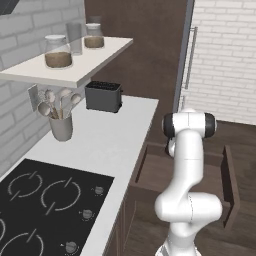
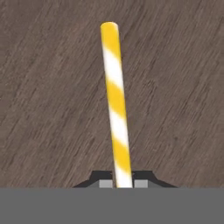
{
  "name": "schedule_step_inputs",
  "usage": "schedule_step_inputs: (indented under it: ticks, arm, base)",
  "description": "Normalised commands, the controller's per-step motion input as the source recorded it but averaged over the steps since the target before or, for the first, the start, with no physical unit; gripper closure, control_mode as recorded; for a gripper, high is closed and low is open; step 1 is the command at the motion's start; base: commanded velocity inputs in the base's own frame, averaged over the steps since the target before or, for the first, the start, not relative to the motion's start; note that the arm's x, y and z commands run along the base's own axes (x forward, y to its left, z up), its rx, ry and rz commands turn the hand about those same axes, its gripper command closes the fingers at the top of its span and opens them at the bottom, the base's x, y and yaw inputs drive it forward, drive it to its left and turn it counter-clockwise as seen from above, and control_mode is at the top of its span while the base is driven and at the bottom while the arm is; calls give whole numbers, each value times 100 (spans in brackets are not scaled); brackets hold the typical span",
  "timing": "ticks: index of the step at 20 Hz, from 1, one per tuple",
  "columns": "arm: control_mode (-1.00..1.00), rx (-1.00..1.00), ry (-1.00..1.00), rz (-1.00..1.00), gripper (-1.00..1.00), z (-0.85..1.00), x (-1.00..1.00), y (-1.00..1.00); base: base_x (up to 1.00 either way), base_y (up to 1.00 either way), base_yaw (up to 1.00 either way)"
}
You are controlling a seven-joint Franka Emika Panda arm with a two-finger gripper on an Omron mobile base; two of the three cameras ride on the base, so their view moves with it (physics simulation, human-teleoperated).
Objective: Take a straw from the drawer in front and place it inside the glass cup on the dining counter.
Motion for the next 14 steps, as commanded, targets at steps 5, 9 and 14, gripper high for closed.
schedule_step_inputs:
  ticks: [5,9,14]
  arm:
    - [-100,0,-1,-3,100,4,-25,-25]
    - [-100,0,0,0,100,53,-13,-3]
    - [-100,0,2,0,100,97,0,0]
  base:
    - [0,0,0]
    - [0,0,0]
    - [0,0,0]
